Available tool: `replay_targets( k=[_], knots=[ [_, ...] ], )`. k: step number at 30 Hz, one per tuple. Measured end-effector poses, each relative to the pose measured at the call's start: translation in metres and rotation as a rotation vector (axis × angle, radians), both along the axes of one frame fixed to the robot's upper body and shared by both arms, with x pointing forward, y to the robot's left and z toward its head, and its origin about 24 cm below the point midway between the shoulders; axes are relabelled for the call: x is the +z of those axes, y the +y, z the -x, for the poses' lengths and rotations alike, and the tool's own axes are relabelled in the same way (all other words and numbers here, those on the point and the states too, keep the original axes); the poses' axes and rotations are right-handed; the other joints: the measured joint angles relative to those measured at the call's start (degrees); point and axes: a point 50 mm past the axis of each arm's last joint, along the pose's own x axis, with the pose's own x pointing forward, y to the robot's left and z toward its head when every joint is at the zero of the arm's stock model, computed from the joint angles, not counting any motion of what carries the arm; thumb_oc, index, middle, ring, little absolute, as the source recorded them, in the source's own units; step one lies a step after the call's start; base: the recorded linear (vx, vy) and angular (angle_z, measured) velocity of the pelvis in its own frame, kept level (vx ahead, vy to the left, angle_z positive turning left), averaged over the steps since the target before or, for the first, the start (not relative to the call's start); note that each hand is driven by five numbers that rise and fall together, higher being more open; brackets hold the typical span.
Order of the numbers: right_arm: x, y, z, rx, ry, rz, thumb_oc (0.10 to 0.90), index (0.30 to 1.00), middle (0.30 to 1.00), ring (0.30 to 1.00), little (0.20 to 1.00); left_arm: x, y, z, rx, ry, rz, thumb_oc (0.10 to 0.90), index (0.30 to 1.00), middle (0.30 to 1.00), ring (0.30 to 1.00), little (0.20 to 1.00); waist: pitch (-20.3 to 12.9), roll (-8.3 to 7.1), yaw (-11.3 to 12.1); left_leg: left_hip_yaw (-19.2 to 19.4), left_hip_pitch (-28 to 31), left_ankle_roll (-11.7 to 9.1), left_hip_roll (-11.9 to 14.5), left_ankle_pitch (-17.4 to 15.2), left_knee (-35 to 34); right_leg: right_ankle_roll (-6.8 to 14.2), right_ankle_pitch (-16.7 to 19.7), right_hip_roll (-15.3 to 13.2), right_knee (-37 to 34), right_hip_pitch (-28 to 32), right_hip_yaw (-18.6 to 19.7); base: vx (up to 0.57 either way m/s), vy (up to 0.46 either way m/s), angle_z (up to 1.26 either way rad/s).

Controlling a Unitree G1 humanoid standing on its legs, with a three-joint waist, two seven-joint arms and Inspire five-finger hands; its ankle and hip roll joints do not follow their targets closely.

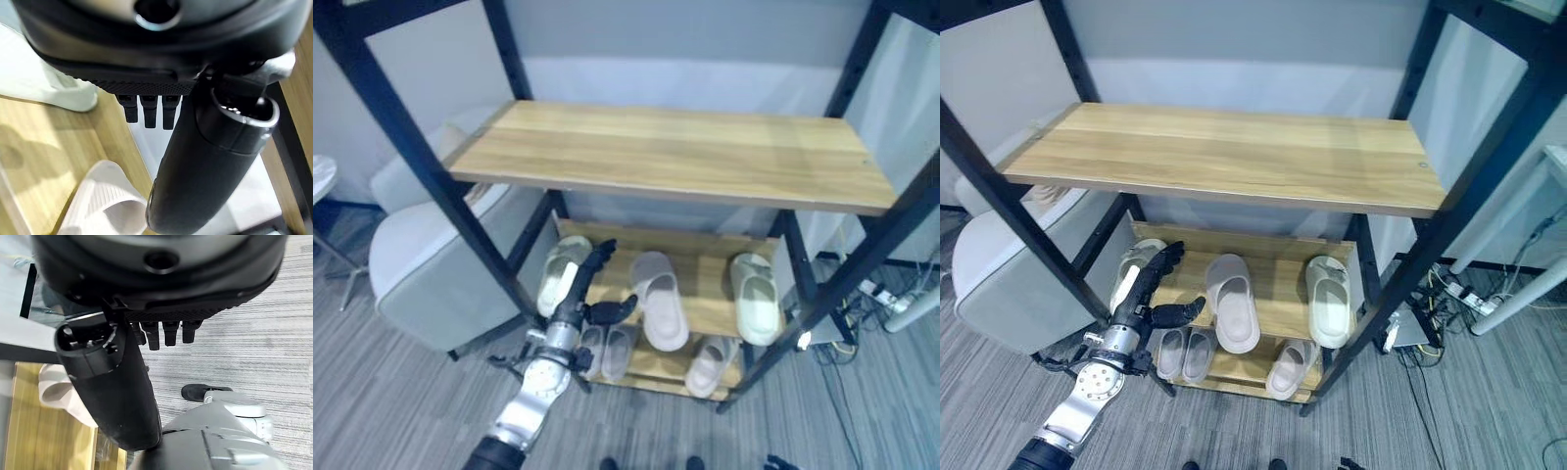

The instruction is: Arrange the slippers neatly on the shoe rack.

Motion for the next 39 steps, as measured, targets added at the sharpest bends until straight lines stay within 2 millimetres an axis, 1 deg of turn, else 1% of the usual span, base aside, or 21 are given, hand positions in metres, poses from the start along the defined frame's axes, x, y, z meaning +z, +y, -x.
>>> replay_targets(
  k=[2,3,6,8,10,16,17,18,19,20,21,22,23,27,31,34,36,38,39],
  knots=[
    [0.001,0.001,-0.001,0.003,-0.011,-0.003,0.8,0.9,0.9,0.9,0.9,0.004,-0.001,-0.003,-0.003,-0.017,-0.008,0.8,0.9,0.9,0.9,0.9,-0.05,0.02,-0.37,0.45,-0.73,0.08,0.02,-0.01,0.0,0.17,0.27,-0.05,0.0,-0.71,0.3,-0.02,0.02,-0.11],
    [0.001,0.001,-0.001,0.004,-0.014,-0.004,0.8,0.9,0.9,0.9,0.9,0.004,-0.001,-0.004,-0.002,-0.025,-0.025,0.8,0.9,0.9,0.9,0.9,-0.02,-0.03,-1.0,0.61,-0.87,0.09,-0.05,-0.02,0.01,0.24,0.32,-0.01,0.0,-1.02,0.45,0.0,0.023,-0.06],
    [0.003,0.0,-0.002,0.009,-0.03,-0.002,0.8,0.9,0.9,0.9,0.9,0.007,-0.004,-0.012,0.0,-0.044,-0.054,0.8,0.9,0.9,0.9,0.9,-0.13,0.0,-1.31,1.16,-2.53,-0.22,-0.13,-0.16,-0.01,0.41,0.66,-0.13,-0.01,-2.98,0.93,-0.01,0.024,-0.09],
    [0.004,0.0,-0.005,0.013,-0.044,-0.003,0.8,0.9,0.9,0.9,0.9,0.009,-0.006,-0.02,0.003,-0.052,-0.082,0.8,0.9,0.9,0.9,0.9,-0.07,-0.2,-1.22,1.66,-3.92,0.18,-0.47,0.23,0.0,0.3,1.24,-0.1,0.01,-4.55,1.64,-0.02,0.023,-0.15],
    [0.004,0.0,-0.005,0.014,-0.044,-0.003,0.8,0.9,0.9,0.9,0.9,0.008,-0.005,-0.022,0.012,-0.045,-0.094,0.8,0.9,0.9,0.9,0.9,-0.03,-0.34,-1.54,2.08,-4.5,0.42,-0.62,0.35,0.01,0.24,1.57,-0.15,0.01,-5.36,1.91,-0.05,0.031,-0.11],
    [0.004,0.002,-0.009,0.057,-0.044,0.007,0.8,0.9,0.9,0.9,0.9,0.006,-0.001,-0.034,0.041,-0.026,-0.123,0.8,0.9,0.9,0.9,0.9,0.57,-1.4,-2.68,3.2,-6.81,0.83,-0.86,0.36,0.0,0.29,2.5,-0.57,0.01,-8.24,3.06,-0.02,0.018,-0.08],
    [0.004,0.002,-0.009,0.059,-0.045,0.006,0.8,0.9,0.9,0.9,0.9,0.007,-0.001,-0.036,0.042,-0.029,-0.126,0.8,0.9,0.9,0.9,0.9,0.71,-1.64,-2.78,3.35,-7.17,0.61,-0.96,0.21,0.01,0.45,2.39,-0.61,0.01,-8.64,3.23,-0.04,0.038,-0.1],
    [0.005,0.002,-0.014,0.063,-0.055,0.006,0.8,0.9,0.9,0.9,0.9,0.011,-0.002,-0.041,0.052,-0.042,-0.132,0.8,0.9,0.9,0.9,0.9,0.98,-1.98,-2.7,3.58,-8.15,0.57,-0.98,0.27,0.01,0.9,2.35,-0.69,0.02,-9.75,3.29,-0.03,0.017,-0.06],
    [0.005,0.002,-0.014,0.063,-0.055,0.006,0.8,0.9,0.9,0.9,0.9,0.011,-0.002,-0.041,0.053,-0.042,-0.132,0.8,0.9,0.9,0.9,0.9,0.99,-1.99,-2.7,3.6,-8.18,0.57,-0.98,0.28,0.01,0.9,2.36,-0.69,0.02,-9.78,3.29,-0.01,0.025,-0.15],
    [0.006,0.002,-0.02,0.068,-0.069,0.007,0.8,0.9,0.9,0.9,0.9,0.013,-0.001,-0.044,0.068,-0.043,-0.138,0.8,0.9,0.9,0.9,0.9,1.34,-2.48,-2.74,4.25,-8.87,0.64,-1.0,0.32,0.03,1.0,2.74,-0.75,0.02,-10.82,3.54,0.0,0.024,-0.14],
    [0.006,0.002,-0.021,0.068,-0.071,0.008,0.8,0.9,0.9,0.9,0.9,0.012,-0.001,-0.046,0.07,-0.038,-0.143,0.748,0.822,0.822,0.822,0.822,1.42,-2.62,-2.89,4.35,-8.94,0.69,-1.06,0.26,0.03,0.91,2.84,-0.76,0.02,-10.99,3.6,-0.01,0.031,-0.14],
    [0.006,0.003,-0.022,0.069,-0.073,0.008,0.8,0.9,0.9,0.9,0.9,0.011,-0.003,-0.05,0.069,-0.033,-0.158,0.445,0.368,0.368,0.368,0.368,1.48,-2.68,-2.89,4.34,-9.35,0.69,-1.1,0.24,0.02,0.87,2.86,-0.82,0.01,-11.36,3.58,0.0,0.0,0.0],
    [0.006,0.003,-0.024,0.07,-0.079,0.009,0.8,0.9,0.9,0.9,0.9,0.013,-0.003,-0.054,0.069,-0.036,-0.167,0.4,0.3,0.3,0.3,0.3,1.76,-2.81,-2.86,4.36,-9.69,0.74,-1.17,0.28,0.04,0.83,2.93,-0.86,0.02,-11.72,3.58,0.0,0.0,0.0],
    [0.007,0.003,-0.027,0.072,-0.084,0.012,0.8,0.9,0.9,0.9,0.9,0.025,-0.004,-0.065,0.09,-0.078,-0.175,0.4,0.3,0.3,0.3,0.3,2.0,-2.94,-2.96,4.34,-10.45,1.14,-1.49,0.52,0.22,0.6,3.34,-0.91,0.44,-12.44,3.58,0.01,0.002,0.0],
    [0.007,0.003,-0.029,0.074,-0.091,0.012,0.8,0.9,0.9,0.9,0.9,0.03,-0.004,-0.068,0.094,-0.094,-0.172,0.4,0.3,0.3,0.3,0.3,2.15,-3.07,-2.97,4.4,-10.31,1.21,-1.6,0.51,0.23,0.61,3.34,-0.99,0.45,-12.33,3.57,0.02,0.004,0.0],
    [0.008,0.003,-0.034,0.077,-0.106,0.013,0.8,0.9,0.9,0.9,0.9,0.033,-0.004,-0.068,0.092,-0.103,-0.167,0.4,0.3,0.3,0.3,0.3,3.18,-3.27,-2.78,4.36,-8.89,1.1,-1.58,0.27,0.2,0.83,3.14,-1.01,0.42,-10.87,3.52,0.01,-0.007,0.0],
    [0.009,0.003,-0.036,0.079,-0.119,0.014,0.8,0.9,0.9,0.9,0.9,0.027,-0.003,-0.065,0.093,-0.087,-0.165,0.4,0.3,0.3,0.3,0.3,3.69,-3.13,-2.66,4.35,-8.11,0.79,-1.5,0.01,0.0,1.11,2.85,-1.14,0.06,-10.1,3.49,0.0,0.0,0.0],
    [0.009,0.003,-0.037,0.08,-0.123,0.013,0.8,0.9,0.9,0.9,0.9,0.028,-0.004,-0.062,0.086,-0.093,-0.157,0.4,0.3,0.3,0.3,0.3,3.84,-2.91,-2.39,4.23,-7.99,0.6,-1.52,-0.18,-0.02,1.45,2.3,-1.29,0.01,-9.89,3.36,0.02,-0.021,0.02],
    [0.01,0.003,-0.038,0.08,-0.125,0.013,0.8,0.9,0.9,0.9,0.9,0.028,-0.003,-0.058,0.083,-0.095,-0.145,0.4,0.3,0.3,0.3,0.3,4.32,-2.78,-2.59,4.2,-7.38,0.66,-1.56,-0.22,-0.02,1.47,2.28,-1.31,0.01,-9.27,3.34,0.02,-0.037,0.03]
  ],
)
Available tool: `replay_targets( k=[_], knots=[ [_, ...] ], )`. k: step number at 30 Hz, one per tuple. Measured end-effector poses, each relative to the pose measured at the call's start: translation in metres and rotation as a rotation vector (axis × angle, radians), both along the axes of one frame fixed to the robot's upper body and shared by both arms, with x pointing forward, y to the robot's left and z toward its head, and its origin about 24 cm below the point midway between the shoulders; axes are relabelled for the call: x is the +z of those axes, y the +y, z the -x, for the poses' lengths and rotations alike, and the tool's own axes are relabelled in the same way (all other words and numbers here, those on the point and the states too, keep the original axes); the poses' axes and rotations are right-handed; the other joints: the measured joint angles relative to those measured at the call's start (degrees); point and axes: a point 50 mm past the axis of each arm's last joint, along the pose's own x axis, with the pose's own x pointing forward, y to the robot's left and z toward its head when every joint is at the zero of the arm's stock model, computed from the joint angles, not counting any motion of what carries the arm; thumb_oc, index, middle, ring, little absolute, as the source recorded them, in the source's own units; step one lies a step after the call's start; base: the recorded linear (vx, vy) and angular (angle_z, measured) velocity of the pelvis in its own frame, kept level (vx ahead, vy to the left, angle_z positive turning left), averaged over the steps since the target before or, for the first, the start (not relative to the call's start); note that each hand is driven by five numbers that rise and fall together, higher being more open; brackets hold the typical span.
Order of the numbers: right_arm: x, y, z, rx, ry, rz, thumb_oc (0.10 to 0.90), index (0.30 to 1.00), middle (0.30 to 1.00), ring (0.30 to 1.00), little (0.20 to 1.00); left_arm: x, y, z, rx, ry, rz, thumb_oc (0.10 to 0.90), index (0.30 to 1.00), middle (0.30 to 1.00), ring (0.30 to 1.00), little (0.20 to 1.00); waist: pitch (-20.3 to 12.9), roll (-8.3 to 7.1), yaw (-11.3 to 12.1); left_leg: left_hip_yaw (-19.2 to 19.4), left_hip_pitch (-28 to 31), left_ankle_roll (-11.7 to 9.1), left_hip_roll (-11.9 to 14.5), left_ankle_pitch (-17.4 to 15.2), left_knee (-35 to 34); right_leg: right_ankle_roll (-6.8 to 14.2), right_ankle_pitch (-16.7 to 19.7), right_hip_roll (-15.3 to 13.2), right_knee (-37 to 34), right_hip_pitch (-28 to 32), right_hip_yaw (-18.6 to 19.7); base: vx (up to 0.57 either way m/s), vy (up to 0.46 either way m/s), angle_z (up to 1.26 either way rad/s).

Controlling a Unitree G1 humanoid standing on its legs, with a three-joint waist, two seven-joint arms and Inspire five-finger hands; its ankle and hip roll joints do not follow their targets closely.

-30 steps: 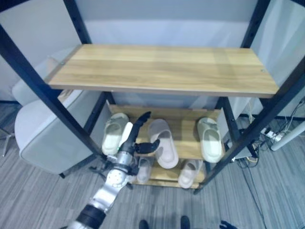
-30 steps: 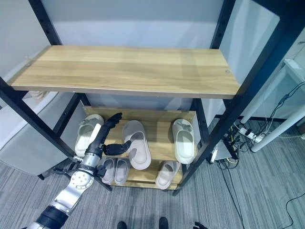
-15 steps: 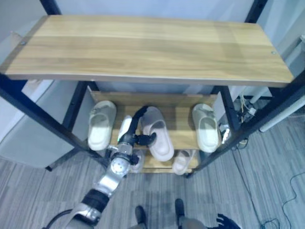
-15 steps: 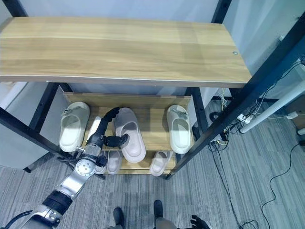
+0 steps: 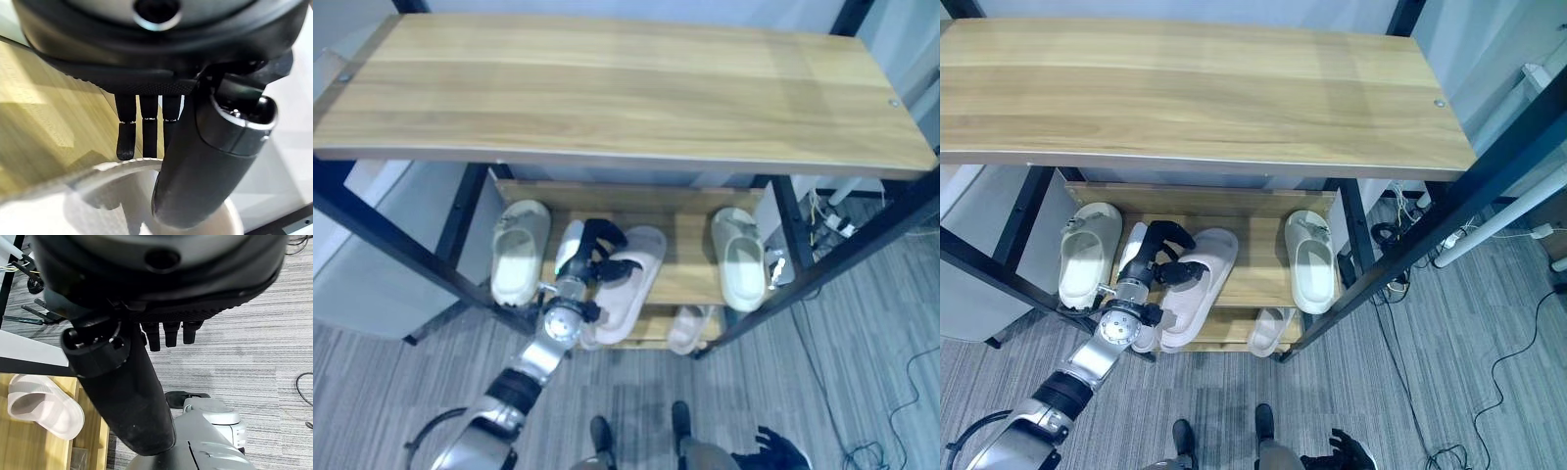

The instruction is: Arrange the slippers neatly on the shoe rack.

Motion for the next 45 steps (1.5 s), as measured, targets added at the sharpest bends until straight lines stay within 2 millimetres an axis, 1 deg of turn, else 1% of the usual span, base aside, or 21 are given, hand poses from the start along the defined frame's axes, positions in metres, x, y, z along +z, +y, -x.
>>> replay_targets(
  k=[3,8,14,17,21,24,25,27,28,29,30,31,32,34,35,37,38,39,40,42,45],
  knots=[
    [-0.001,0.0,0.003,-0.001,0.007,-0.001,0.8,0.9,0.9,0.9,0.9,-0.011,-0.003,0.015,-0.045,0.041,0.02,0.4,0.3,0.3,0.3,0.3,0.24,0.42,0.01,-0.19,1.23,0.32,-0.09,0.0,0.0,-0.15,-0.09,-0.08,-0.01,1.3,-0.14,0.0,-0.038,0.04],
    [-0.001,0.0,0.005,0.001,0.016,-0.009,0.8,0.9,0.9,0.9,0.9,-0.028,-0.006,0.042,-0.125,0.149,0.145,0.4,0.3,0.3,0.3,0.3,0.37,0.66,0.12,-1.59,2.78,0.45,-0.08,0.09,0.05,-0.52,-0.47,-0.11,-0.01,3.6,-1.67,-0.02,-0.05,0.15],
    [-0.003,-0.006,0.012,-0.017,0.053,0.004,0.8,0.9,0.9,0.9,0.9,-0.045,-0.012,0.069,-0.228,0.268,0.232,0.4,0.3,0.3,0.3,0.3,0.44,1.78,3.3,-3.33,4.36,0.42,-0.1,0.2,0.21,-0.56,-1.03,-0.14,-0.01,6.16,-3.21,-0.03,-0.038,0.15],
    [-0.004,-0.011,0.018,-0.024,0.079,0.015,0.8,0.9,0.9,0.9,0.9,-0.058,-0.011,0.086,-0.266,0.354,0.269,0.4,0.3,0.3,0.3,0.3,0.31,2.7,3.5,-4.86,5.11,-0.13,-0.05,0.01,0.0,-0.38,-1.95,-0.15,-0.02,7.78,-4.42,-0.02,-0.047,0.24],
    [-0.004,-0.013,0.021,-0.026,0.092,0.022,0.8,0.9,0.9,0.9,0.9,-0.074,-0.012,0.101,-0.288,0.443,0.301,0.4,0.3,0.3,0.3,0.3,-0.04,3.37,3.96,-5.96,5.51,0.01,0.02,0.42,0.02,-0.55,-2.02,0.03,0.0,8.64,-5.36,-0.04,-0.031,0.15],
    [-0.004,-0.017,0.025,-0.031,0.1,0.031,0.8,0.9,0.9,0.9,0.9,-0.083,-0.018,0.107,-0.33,0.497,0.277,0.4,0.3,0.3,0.3,0.3,-0.06,3.89,4.79,-7.36,5.11,0.12,0.03,1.1,0.27,-0.61,-2.19,0.1,0.46,9.0,-6.7,-0.23,-0.036,0.23],
    [-0.003,-0.017,0.024,-0.031,0.097,0.032,0.8,0.9,0.9,0.9,0.9,-0.084,-0.019,0.107,-0.337,0.502,0.272,0.4,0.3,0.3,0.3,0.3,0.09,4.05,4.63,-7.95,4.3,0.11,0.0,1.62,0.71,-0.66,-2.16,0.13,0.62,8.35,-7.14,-0.31,-0.02,0.29],
    [0.0,-0.022,0.012,-0.03,0.07,0.046,0.8,0.9,0.9,0.9,0.9,-0.083,-0.025,0.101,-0.362,0.496,0.253,0.4,0.3,0.3,0.3,0.3,1.4,4.69,4.69,-8.55,-0.39,-0.06,0.04,1.23,4.56,-1.12,-2.91,0.05,4.41,4.34,-7.8,-0.28,-0.002,0.24],
    [0.004,-0.025,-0.002,-0.023,0.04,0.056,0.8,0.9,0.9,0.9,0.9,-0.081,-0.028,0.093,-0.378,0.491,0.23,0.4,0.3,0.3,0.3,0.3,3.57,5.14,4.56,-9.21,-2.24,-0.11,0.3,1.08,6.4,-1.39,-3.3,0.09,6.75,2.38,-8.0,-0.27,0.001,0.1],
    [0.006,-0.025,-0.01,-0.024,0.022,0.057,0.8,0.9,0.9,0.9,0.9,-0.081,-0.03,0.088,-0.387,0.492,0.212,0.4,0.3,0.3,0.3,0.3,4.5,5.44,4.57,-9.33,-3.7,-0.36,0.59,0.59,8.06,-1.63,-4.22,-0.06,8.9,0.71,-7.97,-0.23,0.014,0.01],
    [0.009,-0.025,-0.023,-0.028,-0.01,0.056,0.8,0.9,0.9,0.9,0.9,-0.078,-0.031,0.08,-0.39,0.479,0.189,0.4,0.3,0.3,0.3,0.3,6.13,5.46,4.43,-9.01,-6.64,-0.32,0.89,-0.34,11.8,-1.72,-5.78,-0.14,13.77,-3.28,-7.61,-0.18,0.02,-0.12],
    [0.015,-0.03,-0.036,-0.033,-0.056,0.069,0.8,0.9,0.9,0.9,0.9,-0.072,-0.031,0.069,-0.391,0.451,0.165,0.4,0.3,0.3,0.3,0.3,7.38,5.32,4.47,-8.91,-10.86,-0.33,1.17,-3.19,16.64,-2.74,-8.63,-0.91,19.65,-8.16,-6.7,-0.16,0.033,-0.28],
    [0.023,-0.033,-0.053,-0.025,-0.111,0.081,0.8,0.9,0.9,0.9,0.9,-0.066,-0.03,0.058,-0.374,0.425,0.148,0.4,0.3,0.3,0.3,0.3,8.44,5.07,4.41,-8.41,-14.84,0.19,1.41,-4.68,20.61,-2.89,-9.8,-1.05,24.31,-12.66,-5.89,-0.14,0.039,-0.32],
    [0.027,-0.033,-0.063,-0.033,-0.145,0.085,0.8,0.9,0.9,0.9,0.9,-0.06,-0.029,0.049,-0.355,0.4,0.135,0.4,0.3,0.3,0.3,0.3,9.84,5.04,4.05,-8.09,-17.36,0.34,2.09,-5.03,23.0,-2.9,-10.31,-0.98,28.01,-15.92,-5.02,-0.14,0.045,-0.21],
    [0.03,-0.031,-0.068,-0.03,-0.167,0.085,0.8,0.9,0.9,0.9,0.9,-0.052,-0.029,0.041,-0.342,0.357,0.122,0.4,0.3,0.3,0.3,0.3,10.81,4.98,3.64,-7.94,-21.18,0.38,2.16,-6.5,27.6,-3.4,-12.03,-1.57,32.57,-20.12,-4.06,-0.21,0.105,-0.16],
    [0.036,-0.029,-0.08,-0.036,-0.213,0.081,0.8,0.9,0.9,0.9,0.9,-0.033,-0.032,0.026,-0.318,0.261,0.07,0.4,0.3,0.3,0.3,0.3,12.11,6.47,3.04,-7.61,-29.58,0.7,3.17,-10.14,37.25,-3.22,-13.59,-1.0,40.15,-28.39,-2.39,-0.13,0.102,-0.33],
    [0.04,-0.028,-0.087,-0.045,-0.248,0.074,0.8,0.9,0.9,0.9,0.9,-0.023,-0.031,0.019,-0.311,0.215,0.041,0.4,0.3,0.3,0.3,0.3,12.87,6.41,2.9,-7.63,-32.6,0.99,3.4,-11.24,40.93,-3.56,-15.26,-1.15,44.76,-32.12,-1.63,-0.08,0.055,-0.29],
    [0.044,-0.026,-0.097,-0.049,-0.276,0.072,0.8,0.9,0.9,0.9,0.9,-0.01,-0.03,0.009,-0.284,0.16,0.041,0.4,0.3,0.3,0.3,0.3,15.66,6.33,1.68,-7.45,-34.6,0.75,3.24,-13.3,45.58,-3.27,-17.23,-2.0,49.41,-34.51,-0.3,-0.07,0.055,-0.2],
    [0.048,-0.025,-0.101,-0.054,-0.304,0.06,0.8,0.9,0.9,0.9,0.9,-0.001,-0.027,0.005,-0.263,0.122,0.04,0.4,0.3,0.3,0.3,0.3,16.39,6.52,0.96,-7.17,-37.88,1.43,3.83,-14.53,50.33,-3.84,-18.41,-1.31,54.23,-38.19,0.46,-0.11,0.017,-0.17],
    [0.056,-0.024,-0.111,-0.067,-0.357,0.052,0.8,0.9,0.9,0.9,0.9,0.012,-0.025,-0.002,-0.232,0.068,0.054,0.4,0.3,0.3,0.3,0.3,18.39,6.77,-0.02,-7.16,-41.01,1.14,4.61,-16.55,54.79,-3.75,-19.7,-1.37,58.38,-41.52,1.09,0.01,0.0,-0.19],
    [0.054,-0.024,-0.108,-0.078,-0.349,0.052,0.8,0.9,0.9,0.9,0.9,0.009,-0.027,-0.001,-0.232,0.075,0.062,0.4,0.3,0.3,0.3,0.3,18.55,6.79,-0.17,-7.66,-40.98,1.15,4.84,-16.54,54.53,-3.79,-19.7,-1.04,58.33,-41.58,0.93,-0.12,0.082,-0.07]
  ],
)
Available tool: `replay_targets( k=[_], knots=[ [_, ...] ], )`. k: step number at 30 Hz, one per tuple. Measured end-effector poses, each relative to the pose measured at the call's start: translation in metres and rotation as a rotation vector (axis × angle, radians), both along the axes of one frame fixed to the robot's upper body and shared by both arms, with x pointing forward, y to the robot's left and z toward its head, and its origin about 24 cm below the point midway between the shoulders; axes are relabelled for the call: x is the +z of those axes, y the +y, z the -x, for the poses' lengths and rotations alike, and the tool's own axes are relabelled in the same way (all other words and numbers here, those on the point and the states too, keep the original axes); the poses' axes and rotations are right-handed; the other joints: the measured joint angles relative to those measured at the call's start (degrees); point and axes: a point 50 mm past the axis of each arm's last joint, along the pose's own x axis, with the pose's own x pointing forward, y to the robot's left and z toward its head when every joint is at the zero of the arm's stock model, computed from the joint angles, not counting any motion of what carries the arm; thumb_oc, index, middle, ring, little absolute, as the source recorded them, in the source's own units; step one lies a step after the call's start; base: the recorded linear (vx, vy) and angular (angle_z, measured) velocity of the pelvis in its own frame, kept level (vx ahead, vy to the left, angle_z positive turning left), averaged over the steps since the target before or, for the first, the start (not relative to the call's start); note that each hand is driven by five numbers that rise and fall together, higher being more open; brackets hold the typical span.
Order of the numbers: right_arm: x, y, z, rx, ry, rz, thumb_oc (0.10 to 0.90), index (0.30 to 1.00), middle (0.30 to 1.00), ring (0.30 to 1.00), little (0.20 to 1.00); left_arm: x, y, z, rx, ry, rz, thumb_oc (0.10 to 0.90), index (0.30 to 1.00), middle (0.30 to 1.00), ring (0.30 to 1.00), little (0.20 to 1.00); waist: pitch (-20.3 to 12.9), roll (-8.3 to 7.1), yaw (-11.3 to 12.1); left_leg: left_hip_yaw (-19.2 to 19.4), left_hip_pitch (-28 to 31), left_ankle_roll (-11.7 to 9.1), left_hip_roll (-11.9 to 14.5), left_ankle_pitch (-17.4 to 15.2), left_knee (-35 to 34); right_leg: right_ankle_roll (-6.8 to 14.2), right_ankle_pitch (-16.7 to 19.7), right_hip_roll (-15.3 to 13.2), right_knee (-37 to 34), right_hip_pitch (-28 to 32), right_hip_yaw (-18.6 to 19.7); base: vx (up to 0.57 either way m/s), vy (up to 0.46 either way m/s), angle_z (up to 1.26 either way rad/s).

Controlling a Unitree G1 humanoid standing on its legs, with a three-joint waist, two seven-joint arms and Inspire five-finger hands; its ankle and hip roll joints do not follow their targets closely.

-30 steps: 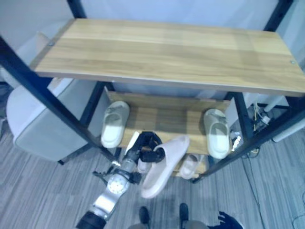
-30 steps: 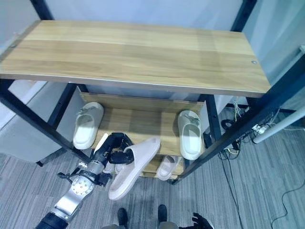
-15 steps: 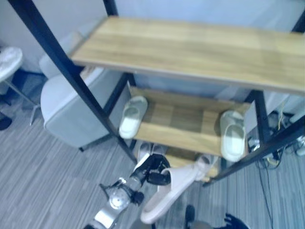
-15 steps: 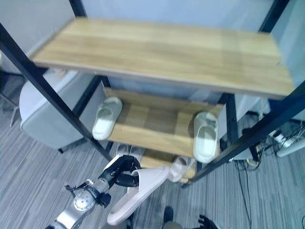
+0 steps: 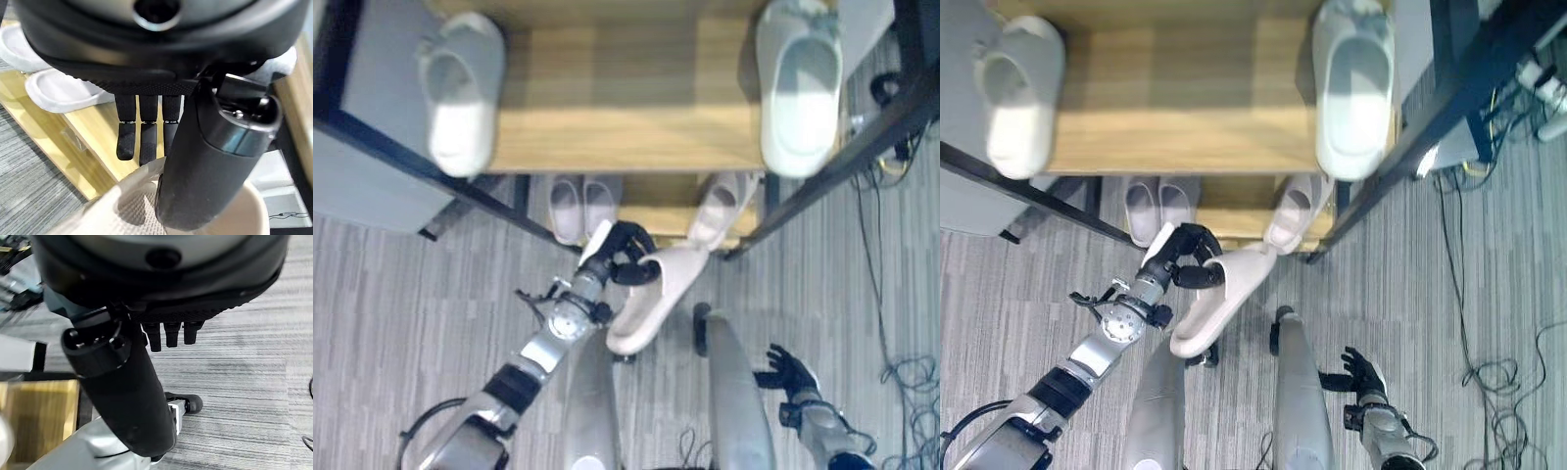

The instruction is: Arrange the slippers neatly on the shoe rack.

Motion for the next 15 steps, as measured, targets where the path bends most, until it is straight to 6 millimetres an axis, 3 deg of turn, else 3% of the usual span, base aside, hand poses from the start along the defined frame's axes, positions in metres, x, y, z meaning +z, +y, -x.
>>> replay_targets(
  k=[1,2,3,5,7,9,12,13,14,15],
  knots=[
    [0.003,0.0,0.002,-0.01,-0.028,-0.006,0.8,0.9,0.9,0.9,0.9,0.003,0.003,0.003,0.005,-0.029,-0.012,0.4,0.3,0.3,0.3,0.3,-2.96,-0.32,0.32,-0.88,-5.33,-0.21,1.03,-2.44,9.31,0.89,-4.08,0.83,6.06,-5.35,0.15,-0.05,0.036,-0.22],
    [0.009,-0.003,0.003,-0.008,-0.069,-0.002,0.8,0.9,0.9,0.9,0.9,0.016,0.01,0.001,0.027,-0.093,-0.025,0.4,0.3,0.3,0.3,0.3,-4.2,-0.78,0.74,-1.06,-7.51,0.53,2.11,-6.4,13.32,-1.15,-4.78,1.23,9.87,-9.3,0.47,-0.03,0.001,-0.28],
    [0.022,-0.004,-0.009,0.003,-0.149,0.012,0.8,0.9,0.9,0.9,0.9,0.032,0.019,-0.004,0.078,-0.166,-0.021,0.4,0.3,0.3,0.3,0.3,-4.2,-0.65,0.05,-1.88,-12.6,-0.72,3.01,-9.23,18.67,-0.79,-5.35,1.56,14.38,-13.89,0.32,-0.04,-0.004,-0.36],
    [0.051,-0.011,-0.029,-0.008,-0.297,0.032,0.8,0.9,0.9,0.9,0.9,0.069,0.034,-0.015,0.151,-0.306,-0.043,0.4,0.3,0.3,0.3,0.3,-4.22,-0.41,-0.26,-3.3,-22.5,0.05,4.34,-11.8,28.68,-1.57,-6.38,2.25,23.5,-24.11,0.72,0.0,-0.005,-0.27],
    [0.072,-0.018,-0.048,-0.025,-0.391,0.048,0.8,0.9,0.9,0.9,0.9,0.105,0.042,-0.025,0.214,-0.428,-0.052,0.4,0.3,0.3,0.3,0.3,1.05,-0.36,-0.46,-3.74,-26.28,-0.11,5.15,-14.14,35.74,-1.99,-7.66,2.32,30.29,-28.3,1.42,0.0,0.0,-0.12],
    [0.073,-0.016,-0.052,-0.026,-0.382,0.047,0.8,0.9,0.9,0.9,0.9,0.103,0.046,-0.026,0.243,-0.417,-0.052,0.4,0.3,0.3,0.3,0.3,1.15,-0.27,-0.78,-3.56,-28.17,-0.38,5.18,-14.45,36.78,-1.95,-7.66,2.39,31.37,-30.51,1.94,0.0,0.0,-0.07],
    [0.063,-0.011,-0.044,-0.005,-0.343,0.038,0.8,0.9,0.9,0.9,0.9,0.092,0.045,-0.024,0.239,-0.385,-0.065,0.4,0.3,0.3,0.3,0.3,1.14,-0.26,-1.08,-3.78,-28.07,-0.38,5.16,-14.45,35.99,-1.95,-7.67,2.31,30.48,-30.14,1.52,0.13,-0.054,0.07],
    [0.071,-0.013,-0.044,-0.039,-0.388,0.009,0.8,0.9,0.9,0.9,0.9,0.094,0.044,-0.021,0.264,-0.412,-0.081,0.4,0.3,0.3,0.3,0.3,1.83,1.29,-2.71,-6.54,-31.52,-4.2,5.24,-15.04,43.1,5.59,-9.96,0.0,38.41,-30.84,-3.02,0.26,-0.091,0.22],
    [0.065,-0.015,-0.026,-0.049,-0.386,0.02,0.8,0.9,0.9,0.9,0.9,0.103,0.045,-0.021,0.282,-0.49,-0.135,0.4,0.3,0.3,0.3,0.3,0.21,0.74,-1.46,-8.96,-32.94,0.23,4.85,-12.96,52.52,-2.37,-13.31,-0.9,50.98,-29.86,-2.84,0.09,-0.014,0.07],
    [0.071,-0.013,-0.028,-0.033,-0.419,0.013,0.8,0.9,0.9,0.9,0.9,0.119,0.053,-0.018,0.322,-0.572,-0.153,0.4,0.3,0.3,0.3,0.3,-1.28,-1.64,-0.39,-8.29,-33.96,0.2,4.81,-16.5,54.56,-4.52,-22.04,0.37,51.33,-30.43,-1.18,0.12,-0.024,-0.12]
  ],
)
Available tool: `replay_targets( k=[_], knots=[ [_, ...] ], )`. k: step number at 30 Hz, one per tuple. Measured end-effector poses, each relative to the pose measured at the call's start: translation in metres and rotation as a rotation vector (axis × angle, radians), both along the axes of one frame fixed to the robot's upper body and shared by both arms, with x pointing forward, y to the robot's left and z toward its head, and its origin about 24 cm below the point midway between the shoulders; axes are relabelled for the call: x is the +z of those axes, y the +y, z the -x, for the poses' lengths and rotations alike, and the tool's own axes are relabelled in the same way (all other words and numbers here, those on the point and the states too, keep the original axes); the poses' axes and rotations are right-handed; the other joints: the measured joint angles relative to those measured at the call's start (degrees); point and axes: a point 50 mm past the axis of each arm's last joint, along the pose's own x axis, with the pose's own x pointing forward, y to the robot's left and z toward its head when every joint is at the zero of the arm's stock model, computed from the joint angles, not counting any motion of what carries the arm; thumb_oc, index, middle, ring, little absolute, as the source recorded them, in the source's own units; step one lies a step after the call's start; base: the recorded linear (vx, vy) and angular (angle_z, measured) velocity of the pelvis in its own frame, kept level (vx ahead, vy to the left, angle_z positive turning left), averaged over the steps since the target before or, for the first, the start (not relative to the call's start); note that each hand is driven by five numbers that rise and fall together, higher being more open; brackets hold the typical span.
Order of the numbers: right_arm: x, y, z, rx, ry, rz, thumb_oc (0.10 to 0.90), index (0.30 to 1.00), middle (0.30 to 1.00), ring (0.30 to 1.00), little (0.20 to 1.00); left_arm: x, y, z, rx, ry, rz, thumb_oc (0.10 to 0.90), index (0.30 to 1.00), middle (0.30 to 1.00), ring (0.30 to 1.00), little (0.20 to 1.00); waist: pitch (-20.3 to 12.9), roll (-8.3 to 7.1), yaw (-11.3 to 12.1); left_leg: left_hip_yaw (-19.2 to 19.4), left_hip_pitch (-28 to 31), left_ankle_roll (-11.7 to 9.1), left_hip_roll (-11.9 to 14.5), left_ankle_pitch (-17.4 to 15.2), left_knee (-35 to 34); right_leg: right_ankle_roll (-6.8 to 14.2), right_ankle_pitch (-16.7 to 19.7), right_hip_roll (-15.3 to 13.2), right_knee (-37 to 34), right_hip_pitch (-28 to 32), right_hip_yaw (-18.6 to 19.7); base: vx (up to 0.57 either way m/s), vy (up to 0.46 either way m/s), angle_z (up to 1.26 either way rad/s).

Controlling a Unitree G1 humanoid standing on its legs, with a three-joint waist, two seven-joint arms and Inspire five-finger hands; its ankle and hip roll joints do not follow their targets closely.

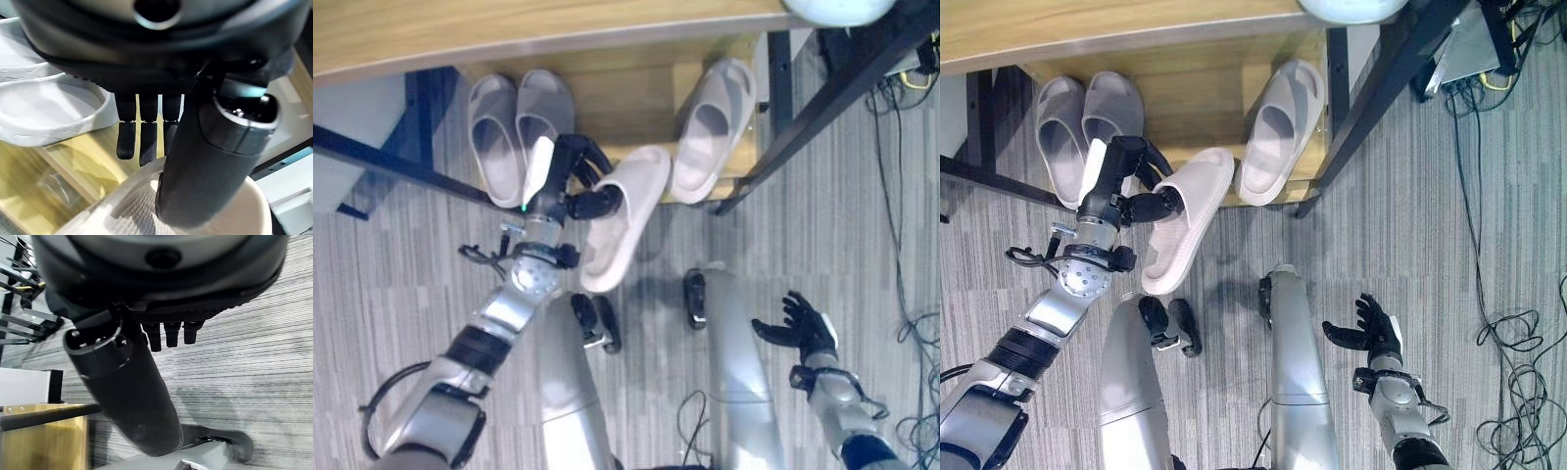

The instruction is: Arrange the slippers neatly on the shoe rack.

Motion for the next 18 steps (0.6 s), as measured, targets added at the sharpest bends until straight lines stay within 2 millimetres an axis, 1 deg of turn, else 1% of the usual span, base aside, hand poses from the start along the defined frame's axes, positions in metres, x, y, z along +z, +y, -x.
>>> replay_targets(
  k=[1,2,3,4,5,6,7,8,9,10,11,12,13,14,15,16,17,18],
  knots=[
    [0.009,0.0,-0.003,0.013,-0.047,0.011,0.8,0.9,0.9,0.9,0.9,0.018,0.008,0.001,0.036,-0.073,-0.016,0.4,0.3,0.3,0.3,0.3,-0.06,-0.93,0.24,0.31,-2.05,-0.87,0.13,-1.28,1.76,0.3,-2.77,0.39,1.82,-2.33,1.27,0.11,-0.014,-0.1],
    [0.033,-0.011,-0.007,0.019,-0.147,0.059,0.8,0.9,0.9,0.9,0.9,0.048,0.019,-0.002,0.095,-0.165,-0.028,0.4,0.3,0.3,0.3,0.3,2.51,0.76,-0.69,-0.01,-5.76,-0.59,0.62,-2.34,6.9,0.84,-2.1,-0.43,7.21,-5.81,1.23,0.14,-0.021,0.11],
    [0.042,-0.012,-0.01,0.032,-0.183,0.078,0.8,0.9,0.9,0.9,0.9,0.061,0.03,-0.006,0.157,-0.189,-0.037,0.4,0.3,0.3,0.3,0.3,2.95,0.78,-1.72,0.32,-7.98,0.9,0.71,-4.55,10.77,1.51,-3.84,-0.37,11.61,-8.28,2.54,0.1,0.0,0.21],
    [0.043,-0.012,-0.008,0.038,-0.177,0.086,0.8,0.9,0.9,0.9,0.9,0.064,0.037,-0.009,0.205,-0.187,-0.032,0.4,0.3,0.3,0.3,0.3,2.94,0.76,-2.53,0.46,-8.97,0.6,0.72,-7.73,14.55,2.04,-5.08,-0.36,16.05,-10.26,3.8,0.07,0.0,0.14],
    [0.043,-0.012,-0.007,0.041,-0.175,0.087,0.8,0.9,0.9,0.9,0.9,0.065,0.041,-0.009,0.23,-0.196,-0.025,0.4,0.3,0.3,0.3,0.3,2.89,0.92,-2.95,0.41,-9.54,0.2,0.76,-12.21,16.47,2.17,-6.74,-0.35,18.64,-12.03,4.5,0.04,0.001,0.04],
    [0.04,-0.011,-0.005,0.049,-0.155,0.087,0.8,0.9,0.9,0.9,0.9,0.063,0.042,-0.01,0.235,-0.196,-0.015,0.4,0.3,0.3,0.3,0.3,2.91,0.81,-3.4,0.78,-11.39,0.14,1.39,-12.63,18.81,2.56,-6.77,-0.17,20.87,-14.21,5.61,0.0,0.0,0.0],
    [0.037,-0.01,-0.002,0.054,-0.139,0.086,0.8,0.9,0.9,0.9,0.9,0.062,0.041,-0.01,0.231,-0.191,-0.017,0.4,0.3,0.3,0.3,0.3,2.86,0.67,-3.96,1.16,-12.31,0.17,1.45,-12.64,19.61,2.89,-6.73,-0.16,21.83,-15.43,6.33,0.03,-0.006,0.03],
    [0.031,-0.008,0.003,0.064,-0.113,0.083,0.8,0.9,0.9,0.9,0.9,0.059,0.039,-0.011,0.226,-0.181,-0.023,0.4,0.3,0.3,0.3,0.3,2.9,0.54,-4.42,1.77,-13.36,0.25,1.46,-12.62,20.37,3.77,-6.29,-0.03,22.58,-16.71,7.27,0.02,0.008,0.09],
    [0.026,-0.006,0.008,0.071,-0.09,0.08,0.8,0.9,0.9,0.9,0.9,0.056,0.038,-0.012,0.221,-0.169,-0.034,0.4,0.3,0.3,0.3,0.3,2.87,0.21,-5.02,2.41,-13.58,0.41,1.49,-12.59,20.64,4.08,-6.15,0.06,22.98,-17.35,8.07,0.03,0.007,0.09],
    [0.022,-0.006,0.012,0.074,-0.072,0.079,0.8,0.9,0.9,0.9,0.9,0.053,0.036,-0.014,0.219,-0.157,-0.042,0.4,0.3,0.3,0.3,0.3,2.9,0.16,-5.29,2.66,-13.67,0.65,1.64,-12.48,21.01,4.12,-6.11,0.03,23.41,-17.5,8.45,0.03,0.019,0.05],
    [0.014,-0.005,0.021,0.081,-0.029,0.075,0.8,0.9,0.9,0.9,0.9,0.046,0.037,-0.016,0.223,-0.125,-0.058,0.4,0.3,0.3,0.3,0.3,2.9,0.14,-5.97,3.09,-13.56,1.15,1.93,-12.67,21.96,4.42,-5.98,0.09,24.24,-17.47,9.15,0.06,0.034,0.0],
    [0.011,-0.004,0.024,0.084,-0.013,0.075,0.8,0.9,0.9,0.9,0.9,0.043,0.037,-0.017,0.223,-0.114,-0.057,0.4,0.3,0.3,0.3,0.3,2.9,0.14,-6.32,3.43,-13.48,1.54,2.07,-12.95,22.27,4.86,-5.88,0.18,24.44,-17.61,9.5,0.06,0.046,-0.05],
    [0.005,-0.003,0.031,0.091,0.023,0.079,0.8,0.9,0.9,0.9,0.9,0.05,0.034,-0.021,0.216,-0.129,-0.04,0.4,0.3,0.3,0.3,0.3,2.9,0.14,-6.99,4.0,-13.17,2.21,2.34,-13.86,24.04,5.66,-6.42,0.28,25.98,-17.7,10.34,0.05,0.057,-0.07],
    [0.005,-0.003,0.031,0.095,0.022,0.08,0.8,0.9,0.9,0.9,0.9,0.054,0.034,-0.022,0.221,-0.135,-0.044,0.4,0.3,0.3,0.3,0.3,2.9,0.14,-7.13,3.98,-13.15,2.33,2.36,-14.23,24.57,5.68,-6.68,0.41,26.42,-17.71,10.44,0.03,0.048,-0.09],
    [0.01,-0.001,0.03,0.106,0.009,0.078,0.8,0.9,0.9,0.9,0.9,0.06,0.035,-0.025,0.228,-0.14,-0.047,0.4,0.3,0.3,0.3,0.3,2.92,0.11,-7.73,4.01,-13.13,2.3,2.37,-14.68,25.14,6.12,-6.95,0.85,26.84,-17.89,10.57,0.04,0.058,-0.1],
    [0.019,0.002,0.03,0.129,-0.029,0.078,0.8,0.9,0.9,0.9,0.9,0.063,0.037,-0.026,0.241,-0.141,-0.046,0.4,0.3,0.3,0.3,0.3,2.93,0.11,-7.77,4.04,-12.98,2.2,2.43,-15.23,25.56,6.39,-7.09,1.2,27.15,-17.97,10.88,0.04,0.042,-0.15],
    [0.029,0.005,0.028,0.163,-0.069,0.082,0.8,0.9,0.9,0.9,0.9,0.064,0.04,-0.028,0.258,-0.133,-0.04,0.4,0.3,0.3,0.3,0.3,2.93,0.11,-8.37,3.88,-12.72,2.16,2.54,-15.81,25.86,6.52,-7.21,1.53,27.21,-17.86,10.96,0.04,0.03,-0.13],
    [0.033,0.006,0.027,0.177,-0.087,0.087,0.8,0.9,0.9,0.9,0.9,0.063,0.042,-0.029,0.264,-0.126,-0.028,0.4,0.3,0.3,0.3,0.3,2.94,0.1,-8.65,3.89,-12.56,2.16,2.57,-16.01,25.95,6.48,-7.25,1.53,27.24,-17.74,11.01,0.03,0.012,-0.09]
  ],
)
